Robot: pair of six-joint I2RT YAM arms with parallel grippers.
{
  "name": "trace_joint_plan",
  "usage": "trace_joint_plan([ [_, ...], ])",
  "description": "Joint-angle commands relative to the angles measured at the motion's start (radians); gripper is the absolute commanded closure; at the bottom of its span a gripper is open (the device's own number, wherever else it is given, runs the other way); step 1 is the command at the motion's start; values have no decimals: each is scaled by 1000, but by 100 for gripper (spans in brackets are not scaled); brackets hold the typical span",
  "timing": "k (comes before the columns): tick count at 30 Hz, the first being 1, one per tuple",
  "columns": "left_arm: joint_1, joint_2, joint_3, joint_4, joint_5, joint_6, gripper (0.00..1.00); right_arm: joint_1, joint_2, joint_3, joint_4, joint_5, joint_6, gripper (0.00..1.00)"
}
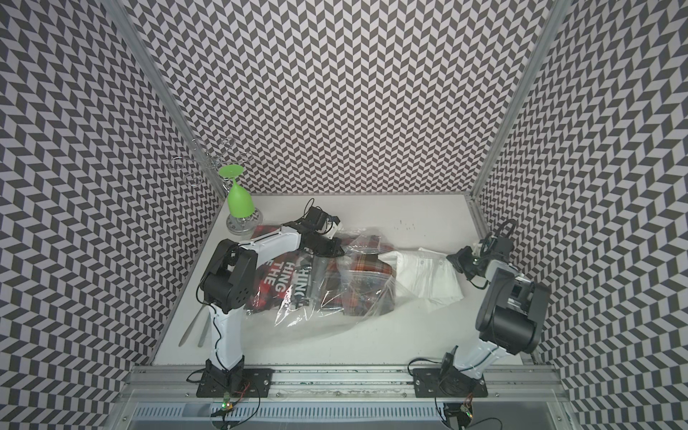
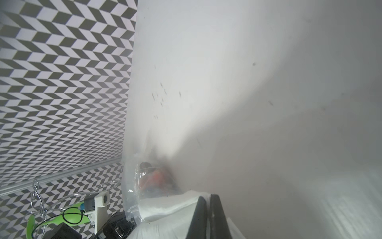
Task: Take the shirt out of the vacuum bag
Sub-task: Take out the shirt from the vacuum bag.
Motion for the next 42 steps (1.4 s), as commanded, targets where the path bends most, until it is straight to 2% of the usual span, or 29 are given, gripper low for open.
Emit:
trace_joint_plan([
  [1, 36, 1, -23, -108, -122, 1, 100, -52, -5, 1, 103, 16, 3, 100],
  [13, 45, 4, 45, -123, -111, -2, 100, -194, -80, -82, 162, 6, 42, 100],
  [19, 50, 0, 55, -122, -105, -6, 100, -196, -129, -166, 125, -47, 40, 99],
  [23, 64, -12, 54, -118, -104, -9, 100, -197, -223, -259, 90, -91, 57, 97],
  [28, 104, -26, 62, -129, -102, -8, 100, -191, -335, -334, -6, -81, 56, 95],
  [33, 151, -47, 64, -144, -100, 5, 100, -171, -434, -428, -28, -69, 76, 87],
  [36, 161, -55, 77, -150, -85, 7, 100, -163, -472, -469, -37, -80, 78, 75],
  [39, 152, -53, 92, -157, -58, 4, 100, -151, -491, -470, -58, -93, 69, 58],
  [42, 139, -50, 91, -151, -35, -6, 100, -131, -487, -456, -45, -118, 69, 51],
])
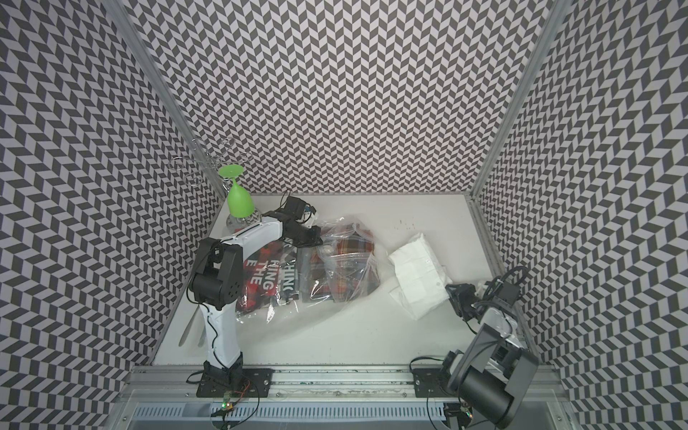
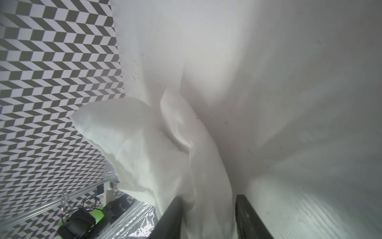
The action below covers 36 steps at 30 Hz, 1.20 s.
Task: Take the shirt out of the vacuum bag
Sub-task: Take out the shirt from the vacuum bag.
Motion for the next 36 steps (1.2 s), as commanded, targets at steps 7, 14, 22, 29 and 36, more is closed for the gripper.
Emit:
trace_joint_plan([
  [7, -17, -50, 11, -14, 47, -22, 100, 62, -3, 48, 40, -75, -4, 47],
  [14, -18, -129, 10, -26, 71, -53, 100, 72, -20, 53, 20, -13, -37, 43],
  [22, -33, -163, 1, -24, 84, -70, 100, 66, 93, 132, 121, 65, -20, 39],
  [29, -31, -175, -2, -24, 79, -64, 100, 48, 138, 133, 119, 84, -38, 38],
  [36, -32, -187, -35, -4, 90, -70, 100, 47, 153, 67, 121, -21, -108, 38],
])
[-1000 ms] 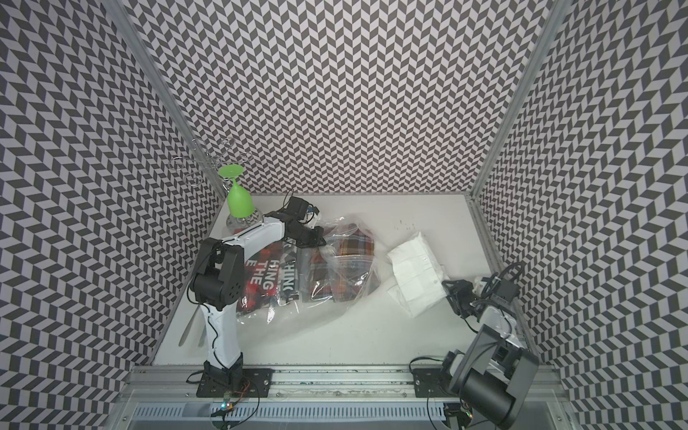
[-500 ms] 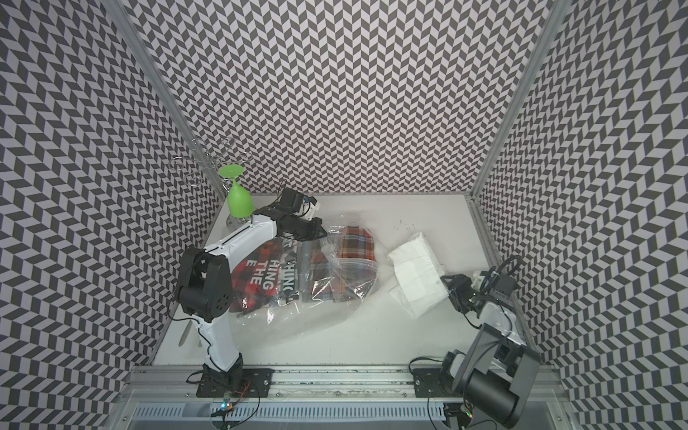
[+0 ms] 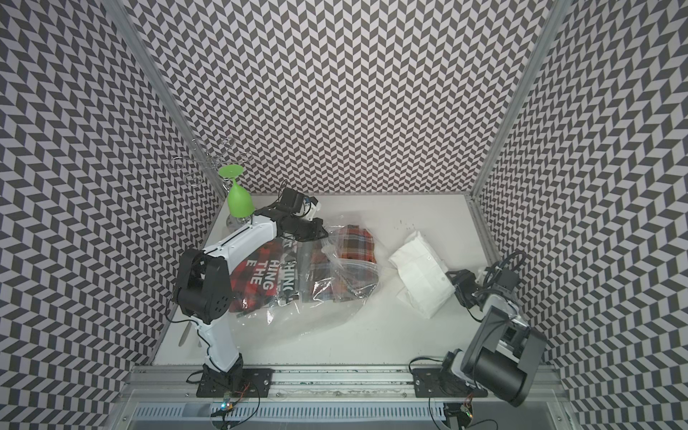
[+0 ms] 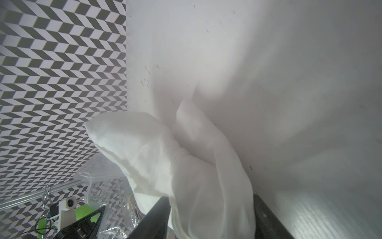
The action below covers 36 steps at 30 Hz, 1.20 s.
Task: Take the shirt out of the vacuum bag
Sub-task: Take out the shirt from the vacuum bag.
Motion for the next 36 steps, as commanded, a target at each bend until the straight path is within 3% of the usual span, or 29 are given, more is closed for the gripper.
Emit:
trace_joint_plan([
  [1, 1, -37, -24, 4, 15, -6, 100, -4, 0, -31, -8, -61, -78, 39],
  [9, -3, -37, -29, 6, 20, -3, 100, 10, -142, -88, -141, -58, -93, 36],
  [14, -5, -40, -38, 13, 28, -2, 100, 50, -231, -73, -271, 60, -55, 27],
  [15, -6, -43, -43, 14, 28, -1, 100, 57, -233, -66, -297, 87, -43, 21],
  [18, -5, -48, -51, 16, 28, 0, 100, 61, -246, -44, -351, 167, -14, 20],
  [19, -5, -49, -54, 16, 28, 2, 100, 64, -247, -34, -359, 180, -10, 14],
  [24, -5, -59, -78, 38, 33, 1, 100, 85, -225, 116, -498, 301, -74, 13],
  [31, 13, -49, -101, 72, 44, 2, 100, 262, -283, 272, -599, 429, -24, 14],
  [36, 18, -36, -104, 81, 55, 11, 100, 485, -282, 345, -696, 507, -32, 14],
])
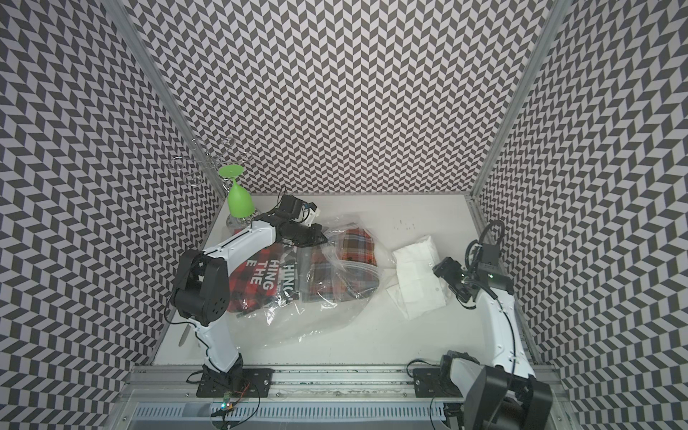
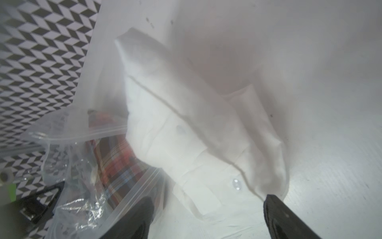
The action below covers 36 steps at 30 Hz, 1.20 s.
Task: Take the shirt out of the vacuum bag
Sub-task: Take out the shirt from the vacuum bag, then pick up the shirt from the center of the board.
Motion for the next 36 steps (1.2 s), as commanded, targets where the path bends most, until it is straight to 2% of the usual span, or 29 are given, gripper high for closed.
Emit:
trace_joint_plan([
  [1, 9, -14, -14, 18, 28, 12, 100, 131, -6, 26, -111, 105, 5, 14],
  [6, 22, -19, -40, 32, 38, 9, 100, 372, 56, 5, -138, 251, 31, 14],
  [14, 35, -31, -84, 56, 49, -1, 100, 596, 241, 37, -116, 373, 21, 14],
  [26, 66, -51, -135, 73, 49, 3, 100, 658, 421, 81, -77, 493, -23, 16],
  [36, 92, -67, -181, 84, 49, 7, 100, 706, 493, 49, -17, 480, -30, 21],
])
